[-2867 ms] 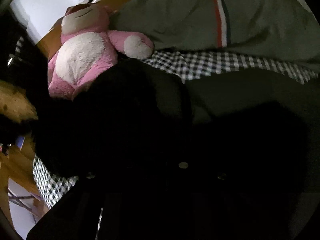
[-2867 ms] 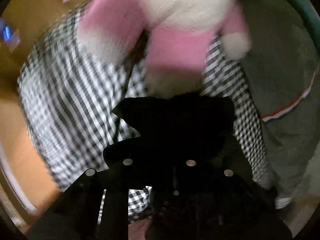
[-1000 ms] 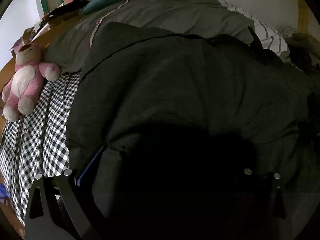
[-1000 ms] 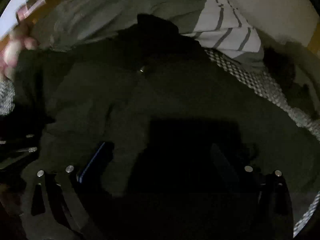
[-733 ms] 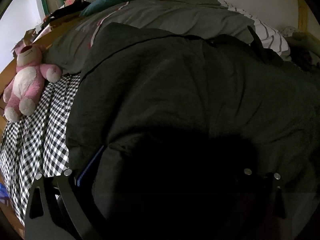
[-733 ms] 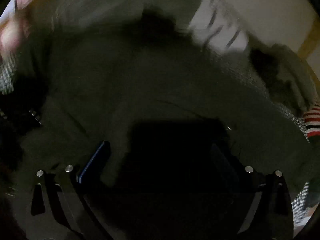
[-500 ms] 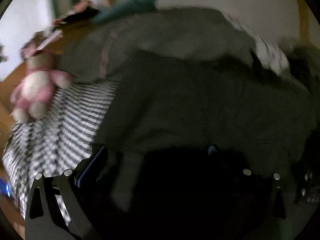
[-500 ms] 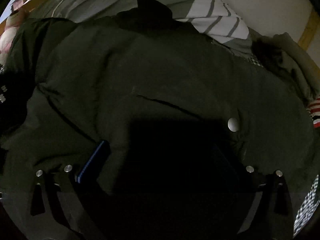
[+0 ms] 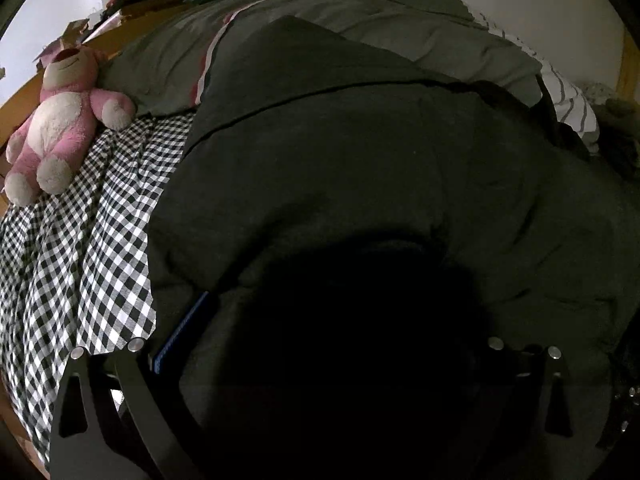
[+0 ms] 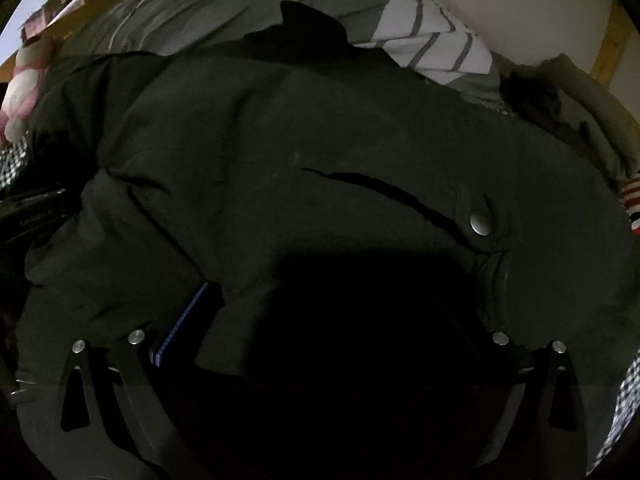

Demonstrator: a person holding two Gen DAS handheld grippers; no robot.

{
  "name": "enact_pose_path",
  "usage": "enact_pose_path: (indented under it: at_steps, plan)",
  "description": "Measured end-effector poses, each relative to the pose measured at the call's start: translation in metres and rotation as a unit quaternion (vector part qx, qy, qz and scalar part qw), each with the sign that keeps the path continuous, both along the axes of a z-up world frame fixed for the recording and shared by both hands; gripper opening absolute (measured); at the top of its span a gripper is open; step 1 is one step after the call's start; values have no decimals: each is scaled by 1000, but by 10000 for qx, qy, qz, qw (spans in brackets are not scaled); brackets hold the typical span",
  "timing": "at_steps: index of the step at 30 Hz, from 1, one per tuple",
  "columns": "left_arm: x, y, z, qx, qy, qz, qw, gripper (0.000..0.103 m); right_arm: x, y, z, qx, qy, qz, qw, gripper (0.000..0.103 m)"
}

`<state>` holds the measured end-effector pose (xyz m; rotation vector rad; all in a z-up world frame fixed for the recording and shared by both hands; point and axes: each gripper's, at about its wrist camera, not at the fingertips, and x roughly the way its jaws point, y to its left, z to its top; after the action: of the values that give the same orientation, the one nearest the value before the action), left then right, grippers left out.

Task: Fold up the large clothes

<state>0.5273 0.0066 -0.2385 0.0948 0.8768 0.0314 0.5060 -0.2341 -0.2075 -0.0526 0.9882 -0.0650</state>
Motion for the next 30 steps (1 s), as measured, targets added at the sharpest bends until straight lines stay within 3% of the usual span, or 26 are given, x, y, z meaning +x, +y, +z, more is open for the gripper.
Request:
enact_pose_path:
  at_steps: [3,7,9,11,15,16,17,19,22,25,28,30]
  plan:
    - [3,1,1,2,8,-1,10000,99,-8,-11,17,316,69,-19,9995,100]
    - [-4,-2,8,19,56,-6,10000,99,-59,-64,53,1179,-513,-487,9905,100]
    - [-15,-10,26,-96,-65,-74,9999,99,-89,-96,64,1534,-767,-740,9824,100]
    - [-32,-26,47,-396,-310,-243,9984,99,-116,-130,70,1819,-948,-1129,9722,100]
    - [-57,-94,72,-317,-428,-382,9978,99,-159,-208,56,2420,-822,-2272,9397,100]
    - [-61,-109,74,-393,-445,-527,9968,99,-168,-224,51,2531,-796,-2521,9306,100]
    - [-69,-134,78,-731,-395,-921,9923,99,-181,-243,46,2612,-807,-2798,9203,100]
    - [-83,-174,81,-905,-347,-1344,9862,98,-207,-274,40,2608,-879,-3200,9065,100]
    - [-124,-269,82,-670,-484,-2501,9647,98,-241,-309,34,2490,-1026,-3588,8937,100]
    - [-166,-370,63,286,-495,-3633,9299,99,-267,-342,27,2591,-1134,-3942,8744,100]
    - [-194,-457,34,1151,-463,-4318,8934,99,-294,-379,25,3053,-1508,-4258,8383,100]
    - [-194,-489,12,1426,-191,-4464,8832,99,-288,-399,25,3268,-1726,-4287,8244,100]
